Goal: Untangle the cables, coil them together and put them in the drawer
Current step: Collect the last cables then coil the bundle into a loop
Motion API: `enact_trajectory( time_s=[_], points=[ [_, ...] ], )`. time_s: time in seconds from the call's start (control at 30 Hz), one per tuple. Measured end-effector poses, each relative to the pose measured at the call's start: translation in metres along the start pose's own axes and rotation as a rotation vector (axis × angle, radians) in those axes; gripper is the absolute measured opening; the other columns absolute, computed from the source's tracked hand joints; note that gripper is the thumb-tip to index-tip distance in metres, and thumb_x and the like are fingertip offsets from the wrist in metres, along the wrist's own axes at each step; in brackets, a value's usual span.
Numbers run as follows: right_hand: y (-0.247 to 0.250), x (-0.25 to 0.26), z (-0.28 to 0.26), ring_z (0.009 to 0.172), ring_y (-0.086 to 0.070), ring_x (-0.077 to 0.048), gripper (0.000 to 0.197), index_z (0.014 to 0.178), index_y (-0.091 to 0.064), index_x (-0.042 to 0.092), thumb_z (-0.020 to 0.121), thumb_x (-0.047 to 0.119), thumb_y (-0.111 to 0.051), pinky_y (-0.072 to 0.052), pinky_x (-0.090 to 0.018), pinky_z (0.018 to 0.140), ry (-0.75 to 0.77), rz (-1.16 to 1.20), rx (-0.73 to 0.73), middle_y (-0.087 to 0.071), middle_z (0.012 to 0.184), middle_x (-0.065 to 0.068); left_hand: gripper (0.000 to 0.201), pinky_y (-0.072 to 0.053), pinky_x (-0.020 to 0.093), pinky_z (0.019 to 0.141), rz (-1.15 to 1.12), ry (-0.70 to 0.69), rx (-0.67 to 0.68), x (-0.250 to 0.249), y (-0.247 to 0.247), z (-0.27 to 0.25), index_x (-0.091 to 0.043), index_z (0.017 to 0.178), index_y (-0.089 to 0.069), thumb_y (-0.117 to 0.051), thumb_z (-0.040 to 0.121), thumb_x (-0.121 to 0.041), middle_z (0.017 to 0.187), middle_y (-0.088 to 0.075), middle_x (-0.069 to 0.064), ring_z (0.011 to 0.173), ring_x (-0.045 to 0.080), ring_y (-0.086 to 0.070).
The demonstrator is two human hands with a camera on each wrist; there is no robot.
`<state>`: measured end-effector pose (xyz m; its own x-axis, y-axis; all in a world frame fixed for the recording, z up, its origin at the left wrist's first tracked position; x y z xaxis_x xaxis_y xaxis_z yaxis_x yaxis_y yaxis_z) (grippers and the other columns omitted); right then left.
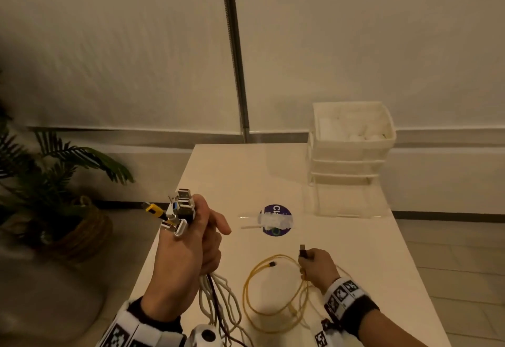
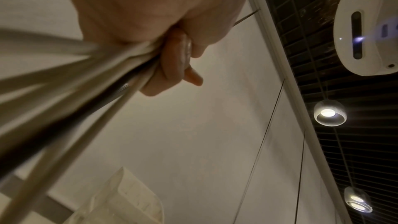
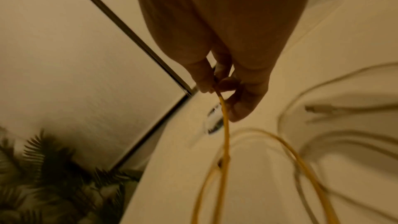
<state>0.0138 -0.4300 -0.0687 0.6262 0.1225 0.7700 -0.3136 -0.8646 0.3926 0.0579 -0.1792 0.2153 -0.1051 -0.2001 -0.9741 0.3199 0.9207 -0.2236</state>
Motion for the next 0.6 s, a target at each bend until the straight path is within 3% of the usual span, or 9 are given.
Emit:
enact_trajectory(
  time_s=[0.1, 0.17, 0.3, 0.4, 0.5, 0.6],
  points=[
    [0.031, 0.038, -0.029, 0.07, -0.066, -0.029, 0.008, 0.102, -0.052, 0.004, 0.097, 0.009, -0.049, -0.049, -0.035, 0.061, 0.059, 0.331, 0.019, -0.066, 0.086, -0.018, 0.05, -0.013, 0.021, 0.043, -0.005, 0.021, 0.04, 0.004, -0.012, 0.011, -0.007, 0.064, -0.06, -0.041, 0.1, -0.036, 0.049, -0.02, 0.002, 0.043, 0.011, -0.011],
    [0.053, 0.071, -0.051, 0.068, -0.067, -0.03, 0.008, 0.104, -0.048, 0.009, 0.102, 0.014, -0.043, -0.049, -0.037, 0.062, 0.143, 0.454, 0.041, -0.068, 0.082, -0.019, 0.05, -0.014, 0.019, 0.043, -0.006, 0.033, 0.081, 0.004, -0.022, 0.018, -0.009, 0.063, -0.059, -0.04, 0.101, -0.035, 0.052, -0.019, 0.004, 0.045, 0.012, -0.009],
    [0.1, 0.13, -0.096, 0.053, -0.047, -0.02, 0.016, 0.113, -0.05, 0.006, 0.102, 0.01, -0.038, -0.045, -0.035, 0.055, 0.298, 0.562, -0.02, -0.054, 0.067, -0.01, 0.049, -0.012, 0.02, 0.044, -0.017, 0.04, 0.15, 0.0, -0.042, 0.032, -0.01, 0.064, -0.056, -0.039, 0.103, -0.034, 0.053, -0.017, 0.004, 0.049, 0.017, -0.005],
    [0.122, 0.168, -0.127, 0.056, -0.039, -0.017, 0.023, 0.115, -0.053, 0.001, 0.101, 0.005, -0.034, -0.036, -0.033, 0.058, 0.353, 0.737, 0.026, -0.054, 0.067, -0.009, 0.048, -0.012, 0.02, 0.043, -0.029, 0.049, 0.194, -0.005, -0.055, 0.038, -0.006, 0.069, -0.057, -0.039, 0.103, -0.035, 0.053, -0.017, 0.004, 0.047, 0.014, -0.008],
    [0.136, 0.208, -0.164, 0.06, -0.047, -0.018, 0.025, 0.115, -0.055, 0.001, 0.101, 0.009, -0.036, -0.038, -0.032, 0.063, 0.447, 0.894, 0.1, -0.067, 0.079, -0.013, 0.049, -0.015, 0.017, 0.042, -0.044, 0.06, 0.234, -0.008, -0.066, 0.042, 0.001, 0.085, -0.061, -0.04, 0.1, -0.041, 0.054, -0.016, 0.002, 0.044, 0.011, -0.01],
    [0.129, 0.244, -0.201, 0.061, -0.059, -0.018, 0.023, 0.108, -0.058, 0.005, 0.093, 0.018, -0.046, -0.049, -0.031, 0.062, 0.567, 0.83, 0.146, -0.073, 0.091, -0.012, 0.052, -0.015, 0.016, 0.042, -0.052, 0.067, 0.262, -0.013, -0.077, 0.046, 0.0, 0.101, -0.066, -0.042, 0.098, -0.045, 0.056, -0.015, 0.0, 0.045, 0.01, -0.01]
  ],
)
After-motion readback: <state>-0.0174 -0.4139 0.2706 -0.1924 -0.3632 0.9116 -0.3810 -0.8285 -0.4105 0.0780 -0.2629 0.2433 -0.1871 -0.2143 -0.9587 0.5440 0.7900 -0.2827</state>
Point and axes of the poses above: each hand's wrist, its own z-axis towards the middle knuckle, its own y-axis out of the back of the hand, x = y × z, the point moved 8 cm from there along z, towards the middle knuckle
